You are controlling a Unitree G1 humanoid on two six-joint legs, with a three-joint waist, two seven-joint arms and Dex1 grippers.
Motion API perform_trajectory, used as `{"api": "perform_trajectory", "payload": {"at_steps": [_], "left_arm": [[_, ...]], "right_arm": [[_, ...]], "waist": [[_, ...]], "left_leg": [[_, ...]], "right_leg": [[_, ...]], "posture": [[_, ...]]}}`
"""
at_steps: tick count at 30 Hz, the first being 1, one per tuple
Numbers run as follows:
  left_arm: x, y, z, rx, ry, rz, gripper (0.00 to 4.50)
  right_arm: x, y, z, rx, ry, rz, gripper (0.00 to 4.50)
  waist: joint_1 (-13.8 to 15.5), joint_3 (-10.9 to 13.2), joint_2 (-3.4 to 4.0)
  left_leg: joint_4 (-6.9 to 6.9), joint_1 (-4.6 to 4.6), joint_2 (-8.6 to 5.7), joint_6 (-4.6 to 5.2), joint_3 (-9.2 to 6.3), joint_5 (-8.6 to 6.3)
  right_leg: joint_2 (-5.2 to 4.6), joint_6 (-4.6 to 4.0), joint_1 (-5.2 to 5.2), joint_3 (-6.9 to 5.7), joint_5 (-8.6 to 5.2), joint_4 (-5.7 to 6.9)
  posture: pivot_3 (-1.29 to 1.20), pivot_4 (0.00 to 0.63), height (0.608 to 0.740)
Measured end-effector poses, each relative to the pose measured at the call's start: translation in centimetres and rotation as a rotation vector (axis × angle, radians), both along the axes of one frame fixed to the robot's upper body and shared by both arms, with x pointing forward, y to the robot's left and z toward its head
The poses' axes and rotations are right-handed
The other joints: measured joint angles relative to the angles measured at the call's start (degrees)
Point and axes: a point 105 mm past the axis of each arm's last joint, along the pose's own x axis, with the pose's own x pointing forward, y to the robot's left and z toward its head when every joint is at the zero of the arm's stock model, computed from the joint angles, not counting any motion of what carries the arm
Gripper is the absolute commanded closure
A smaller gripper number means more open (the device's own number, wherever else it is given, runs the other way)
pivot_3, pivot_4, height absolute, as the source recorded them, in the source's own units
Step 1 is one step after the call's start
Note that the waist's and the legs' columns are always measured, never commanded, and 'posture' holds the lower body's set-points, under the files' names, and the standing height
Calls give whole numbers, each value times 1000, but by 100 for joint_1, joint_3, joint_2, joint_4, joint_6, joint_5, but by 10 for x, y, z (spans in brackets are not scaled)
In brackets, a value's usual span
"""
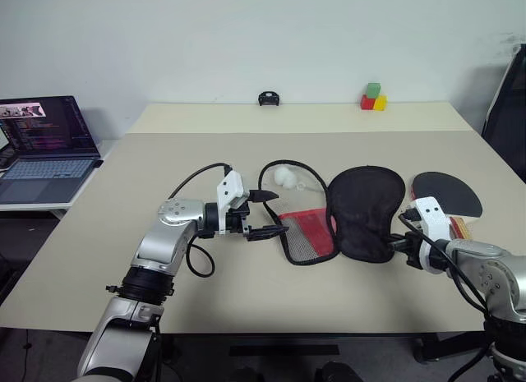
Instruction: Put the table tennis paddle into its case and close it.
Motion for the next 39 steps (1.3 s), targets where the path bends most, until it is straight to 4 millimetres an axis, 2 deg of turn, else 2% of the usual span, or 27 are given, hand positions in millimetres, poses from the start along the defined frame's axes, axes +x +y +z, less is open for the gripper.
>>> {"api": "perform_trajectory", "payload": {"at_steps": [1,5,12,16,18,21,24,25,28,34,39], "left_arm": [[0,0,0,0,0,1,0],[0,0,0,1,-1,4,0],[0,1,-1,0,0,9,0],[1,1,-1,-1,1,14,0],[1,1,-1,-1,0,16,0],[1,1,-1,-2,-1,21,0],[1,1,-1,-3,-2,20,0],[1,1,-1,-3,-3,20,0],[1,0,-1,-2,-4,14,0],[-2,-7,-2,-3,1,-20,0],[-7,-26,9,-21,-14,-95,0]], "right_arm": [[1,-1,-1,-2,1,-5,3834],[5,-13,-2,-42,-3,-37,2494],[12,-39,6,-114,-47,-99,2494],[16,-53,22,-122,-108,-126,2494],[17,-58,31,-102,-141,-140,2148],[16,-63,39,-68,-170,-152,1301],[12,-65,38,-51,-170,-157,260],[11,-67,35,-52,-163,-163,62],[10,-73,34,-64,-174,-184,62],[7,-109,32,-153,-211,-327,62],[3,-130,25,-187,-205,-411,62]], "waist": [[0,0,0],[1,0,0],[1,0,-1],[3,0,-1],[2,0,-1],[3,0,-2],[6,-1,-3],[8,-1,-3],[4,-1,-3],[14,-1,-4],[12,-1,-4]], "left_leg": [[0,0,0,0,0,0],[0,0,0,0,0,0],[0,0,0,1,1,1],[1,0,0,1,2,1],[1,0,1,1,2,1],[1,0,1,2,3,1],[1,-1,1,2,2,1],[1,-1,1,2,3,1],[1,0,1,3,5,2],[1,0,0,4,6,2],[2,1,0,5,9,3]], "right_leg": [[0,0,0,0,0,0],[0,0,0,0,0,0],[0,0,0,0,0,0],[0,0,1,1,0,0],[0,0,1,0,0,0],[-1,0,2,1,0,0],[-1,0,3,0,0,0],[-1,0,3,1,0,0],[-1,0,3,2,0,2],[-1,0,4,2,0,2],[0,0,5,3,0,4]], "posture": [[0,150,740],[0,150,740],[0,150,740],[0,150,740],[0,150,740],[0,150,740],[0,150,740],[0,150,740],[0,150,740],[0,150,740],[0,150,740]]}}
